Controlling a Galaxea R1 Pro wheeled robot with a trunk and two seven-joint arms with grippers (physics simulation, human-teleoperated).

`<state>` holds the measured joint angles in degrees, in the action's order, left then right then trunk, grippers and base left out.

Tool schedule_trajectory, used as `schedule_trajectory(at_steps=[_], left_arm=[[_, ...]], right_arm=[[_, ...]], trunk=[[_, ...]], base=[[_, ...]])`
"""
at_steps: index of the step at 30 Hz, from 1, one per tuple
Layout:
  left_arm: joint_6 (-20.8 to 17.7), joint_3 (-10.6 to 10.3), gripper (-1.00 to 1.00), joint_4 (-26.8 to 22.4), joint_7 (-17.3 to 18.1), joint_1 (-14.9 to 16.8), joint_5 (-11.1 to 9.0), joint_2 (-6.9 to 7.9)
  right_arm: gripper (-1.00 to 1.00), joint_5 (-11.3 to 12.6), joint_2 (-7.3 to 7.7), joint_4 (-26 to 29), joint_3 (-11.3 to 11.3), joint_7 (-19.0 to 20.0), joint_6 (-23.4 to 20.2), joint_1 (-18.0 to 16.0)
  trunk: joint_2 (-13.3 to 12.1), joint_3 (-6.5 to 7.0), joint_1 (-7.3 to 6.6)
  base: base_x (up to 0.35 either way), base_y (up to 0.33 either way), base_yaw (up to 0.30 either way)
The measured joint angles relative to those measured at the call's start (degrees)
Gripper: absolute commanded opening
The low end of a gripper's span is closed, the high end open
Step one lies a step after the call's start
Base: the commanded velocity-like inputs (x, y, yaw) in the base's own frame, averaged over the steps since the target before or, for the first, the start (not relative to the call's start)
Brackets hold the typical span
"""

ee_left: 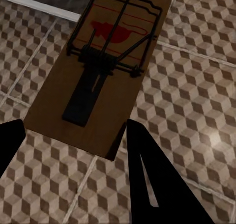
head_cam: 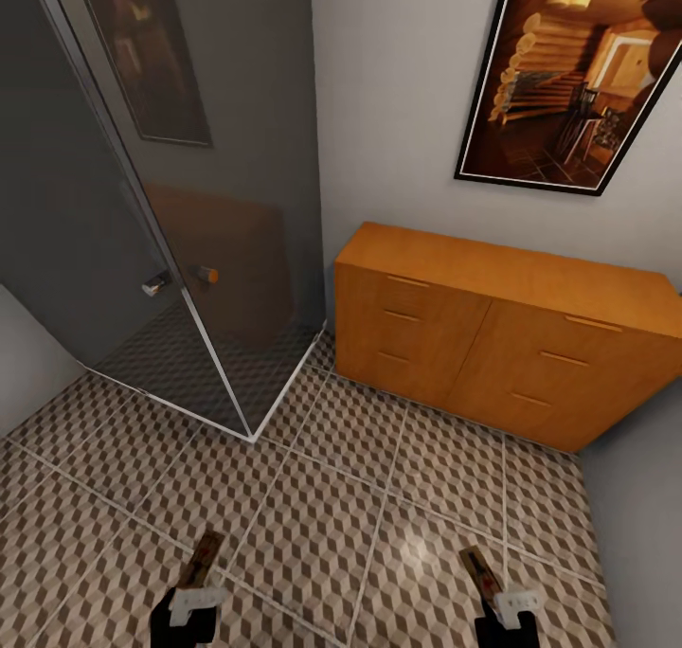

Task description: Take the four mousetraps from the cabinet in the bathroom and place them on the bathroom floor. Make sure all four end up on the same floor surface, and ensure that at least two of them are either under or directly next to the same bathroom sink.

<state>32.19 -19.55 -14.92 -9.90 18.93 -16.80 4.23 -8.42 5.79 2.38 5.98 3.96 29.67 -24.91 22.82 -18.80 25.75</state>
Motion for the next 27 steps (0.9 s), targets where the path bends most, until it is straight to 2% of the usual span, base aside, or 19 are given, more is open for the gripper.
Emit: schedule_trajectory(at_steps=[2,7,27], left_arm=[[1.5,-0.1,-1.00,1.3,0.1,0.0,0.0,-0.03],[2.6,-0.1,-1.00,2.3,0.3,0.0,-0.1,-0.11],[2.8,0.0,-1.00,2.4,0.3,0.0,-0.2,-0.39]], right_arm=[[-1.00,0.0,0.00,0.0,0.0,-0.1,0.2,0.2],[-1.00,0.1,0.07,0.0,0.1,-0.1,0.9,0.4],[-1.00,0.2,0.07,0.0,0.1,-0.1,1.6,0.7]], trunk=[[0.0,0.00,0.00],[0.0,0.00,0.00],[0.0,0.00,0.00]], base=[[0.000,0.000,0.000],[0.000,0.000,0.000],[0.000,0.000,0.000]])
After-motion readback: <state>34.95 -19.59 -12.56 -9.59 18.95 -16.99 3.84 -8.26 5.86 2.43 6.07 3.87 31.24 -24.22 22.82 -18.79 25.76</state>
